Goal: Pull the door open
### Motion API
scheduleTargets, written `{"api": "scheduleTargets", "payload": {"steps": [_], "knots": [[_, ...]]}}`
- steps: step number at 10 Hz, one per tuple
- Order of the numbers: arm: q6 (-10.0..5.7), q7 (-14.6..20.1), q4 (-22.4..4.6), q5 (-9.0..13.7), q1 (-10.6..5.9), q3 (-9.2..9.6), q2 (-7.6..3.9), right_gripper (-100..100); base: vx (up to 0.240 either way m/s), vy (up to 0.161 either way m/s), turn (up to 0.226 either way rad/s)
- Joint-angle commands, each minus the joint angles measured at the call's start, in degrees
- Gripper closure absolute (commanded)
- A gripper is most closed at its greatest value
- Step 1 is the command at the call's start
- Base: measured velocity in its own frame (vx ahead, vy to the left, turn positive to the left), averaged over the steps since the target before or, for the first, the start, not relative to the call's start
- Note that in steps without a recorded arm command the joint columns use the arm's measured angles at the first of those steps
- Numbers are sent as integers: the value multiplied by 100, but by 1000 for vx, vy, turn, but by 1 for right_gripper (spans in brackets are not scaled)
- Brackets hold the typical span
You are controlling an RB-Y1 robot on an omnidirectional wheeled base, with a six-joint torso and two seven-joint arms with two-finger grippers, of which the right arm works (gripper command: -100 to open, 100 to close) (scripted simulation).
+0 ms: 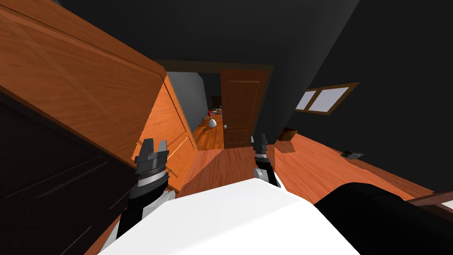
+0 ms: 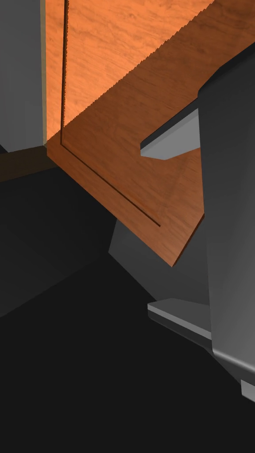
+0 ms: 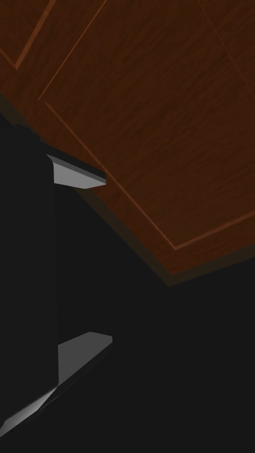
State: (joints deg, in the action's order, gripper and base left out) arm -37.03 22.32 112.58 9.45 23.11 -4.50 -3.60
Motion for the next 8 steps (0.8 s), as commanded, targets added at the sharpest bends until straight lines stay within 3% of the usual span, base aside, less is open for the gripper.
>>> {"api": "scheduleTargets", "payload": {"steps": [1, 8], "knots": [[-21, 165, -209, 63, -77, -44, -26, -100, 87, -2, 113], [-178, 920, -1323, 363, -508, -266, -123, -100, 99, -9, 130]]}}
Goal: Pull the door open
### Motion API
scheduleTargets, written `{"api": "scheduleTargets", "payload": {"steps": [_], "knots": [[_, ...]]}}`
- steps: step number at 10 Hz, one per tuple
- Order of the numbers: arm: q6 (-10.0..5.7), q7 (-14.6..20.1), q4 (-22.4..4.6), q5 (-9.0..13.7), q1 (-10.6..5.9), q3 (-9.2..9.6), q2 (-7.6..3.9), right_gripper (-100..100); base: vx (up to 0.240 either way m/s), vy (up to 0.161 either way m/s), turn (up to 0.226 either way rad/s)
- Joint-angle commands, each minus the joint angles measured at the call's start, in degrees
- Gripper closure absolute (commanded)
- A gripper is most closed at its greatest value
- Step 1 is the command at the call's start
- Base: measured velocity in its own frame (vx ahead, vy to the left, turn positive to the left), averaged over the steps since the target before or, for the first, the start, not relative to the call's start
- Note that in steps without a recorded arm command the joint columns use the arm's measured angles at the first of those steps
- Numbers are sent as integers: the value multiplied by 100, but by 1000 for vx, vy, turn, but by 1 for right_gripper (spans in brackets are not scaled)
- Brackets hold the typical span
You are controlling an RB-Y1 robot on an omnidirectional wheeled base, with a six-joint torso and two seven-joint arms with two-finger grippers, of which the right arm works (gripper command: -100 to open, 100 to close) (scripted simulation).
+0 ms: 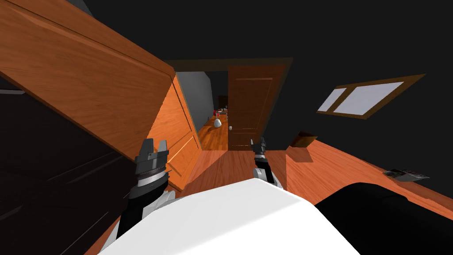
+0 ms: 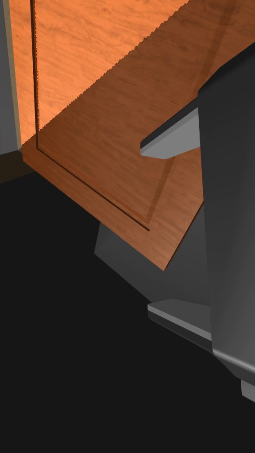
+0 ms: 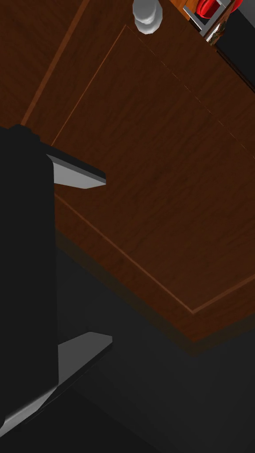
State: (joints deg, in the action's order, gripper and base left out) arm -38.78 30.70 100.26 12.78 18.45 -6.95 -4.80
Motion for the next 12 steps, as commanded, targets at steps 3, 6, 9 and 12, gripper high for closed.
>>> {"api": "scheduleTargets", "payload": {"steps": [3, 6, 9, 12], "knots": [[-74, 418, -589, 163, -235, -120, -38, -100, 98, -5, 136], [-146, 766, -1089, 301, -434, -223, -64, -100, 95, -12, 142], [-195, 998, -1445, 393, -566, -291, -81, -100, 76, -25, 91], [-267, 1345, -1946, 531, -765, -393, -99, -100, 87, -16, 146]]}}
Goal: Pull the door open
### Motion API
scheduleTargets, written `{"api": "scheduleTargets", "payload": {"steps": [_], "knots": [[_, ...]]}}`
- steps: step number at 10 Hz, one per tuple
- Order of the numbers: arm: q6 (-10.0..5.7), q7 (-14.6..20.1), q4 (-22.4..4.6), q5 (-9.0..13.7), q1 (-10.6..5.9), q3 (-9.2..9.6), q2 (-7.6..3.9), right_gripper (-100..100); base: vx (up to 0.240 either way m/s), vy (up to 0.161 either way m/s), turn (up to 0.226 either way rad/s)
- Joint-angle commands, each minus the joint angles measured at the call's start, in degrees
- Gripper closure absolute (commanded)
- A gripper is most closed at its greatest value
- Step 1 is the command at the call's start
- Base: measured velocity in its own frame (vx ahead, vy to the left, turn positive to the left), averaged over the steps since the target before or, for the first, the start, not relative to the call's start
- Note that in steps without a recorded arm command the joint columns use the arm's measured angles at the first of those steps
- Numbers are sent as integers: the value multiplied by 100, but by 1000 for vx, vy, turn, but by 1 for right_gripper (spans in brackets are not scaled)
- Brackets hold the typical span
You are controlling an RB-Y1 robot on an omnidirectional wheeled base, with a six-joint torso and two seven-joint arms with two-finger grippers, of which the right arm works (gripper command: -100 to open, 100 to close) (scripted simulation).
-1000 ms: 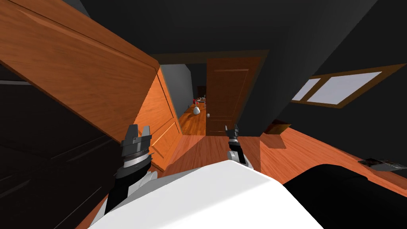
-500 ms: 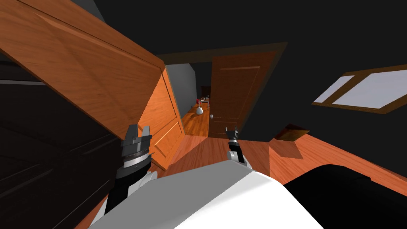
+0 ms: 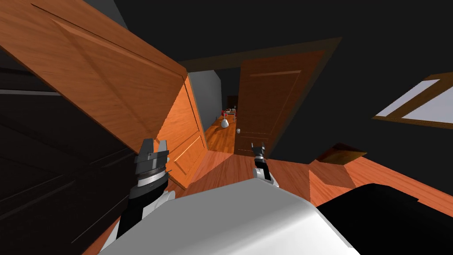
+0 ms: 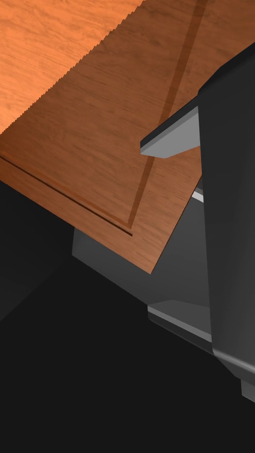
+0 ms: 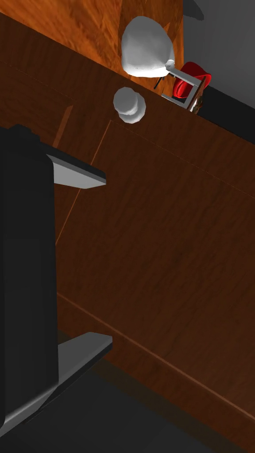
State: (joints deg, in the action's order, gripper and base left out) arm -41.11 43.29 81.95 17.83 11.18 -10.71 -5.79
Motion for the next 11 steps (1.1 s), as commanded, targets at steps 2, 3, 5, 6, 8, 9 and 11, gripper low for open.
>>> {"api": "scheduleTargets", "payload": {"steps": [2, 3, 5, 6, 8, 9, 11], "knots": [[-82, 318, -447, 119, -171, -85, -11, -100, 96, -24, 129], [-105, 431, -634, 164, -235, -118, -14, -100, 94, -36, 164], [-129, 543, -801, 209, -300, -152, -17, -100, 84, -26, 86], [-152, 656, -968, 253, -364, -185, -21, -100, 60, -14, 63], [-199, 881, -1300, 343, -493, -251, -27, -100, 76, -28, 137], [-199, 881, -1300, 343, -493, -251, -27, -100, 61, -31, 64], [-243, 1092, -1612, 427, -614, -313, -29, -100, 67, -20, 110]]}}
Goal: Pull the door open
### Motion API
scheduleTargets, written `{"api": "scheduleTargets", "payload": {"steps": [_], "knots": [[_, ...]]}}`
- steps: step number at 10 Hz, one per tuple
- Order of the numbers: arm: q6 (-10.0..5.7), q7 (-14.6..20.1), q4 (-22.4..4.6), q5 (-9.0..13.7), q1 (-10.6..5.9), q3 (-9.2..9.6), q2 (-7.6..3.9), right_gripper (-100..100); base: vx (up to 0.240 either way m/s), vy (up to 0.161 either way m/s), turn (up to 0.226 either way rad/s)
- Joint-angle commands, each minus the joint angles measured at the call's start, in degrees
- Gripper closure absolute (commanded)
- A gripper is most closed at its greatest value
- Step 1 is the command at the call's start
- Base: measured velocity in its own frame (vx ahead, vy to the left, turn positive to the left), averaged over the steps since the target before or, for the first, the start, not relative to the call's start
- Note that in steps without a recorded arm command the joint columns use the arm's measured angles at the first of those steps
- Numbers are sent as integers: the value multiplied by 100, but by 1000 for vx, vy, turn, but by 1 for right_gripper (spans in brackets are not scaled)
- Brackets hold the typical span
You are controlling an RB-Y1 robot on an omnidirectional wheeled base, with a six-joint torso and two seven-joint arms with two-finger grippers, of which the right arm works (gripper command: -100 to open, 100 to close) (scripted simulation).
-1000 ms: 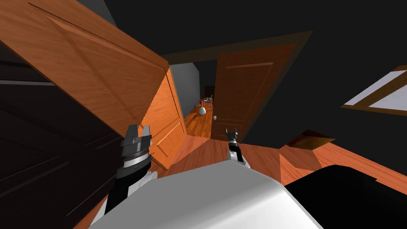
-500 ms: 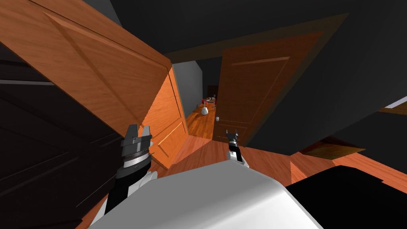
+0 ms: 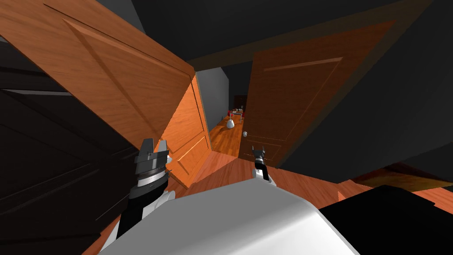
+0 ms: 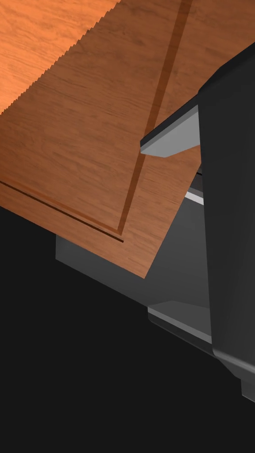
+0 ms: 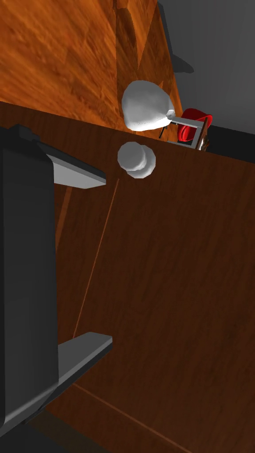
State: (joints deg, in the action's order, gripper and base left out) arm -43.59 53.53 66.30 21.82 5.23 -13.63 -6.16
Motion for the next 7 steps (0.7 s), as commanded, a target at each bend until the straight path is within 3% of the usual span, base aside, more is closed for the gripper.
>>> {"api": "scheduleTargets", "payload": {"steps": [1, 7], "knots": [[-17, 174, -205, 70, -80, -53, 6, -100, 88, -34, 140], [-141, 769, -1083, 306, -420, -228, 6, -100, 89, -44, 118]]}}
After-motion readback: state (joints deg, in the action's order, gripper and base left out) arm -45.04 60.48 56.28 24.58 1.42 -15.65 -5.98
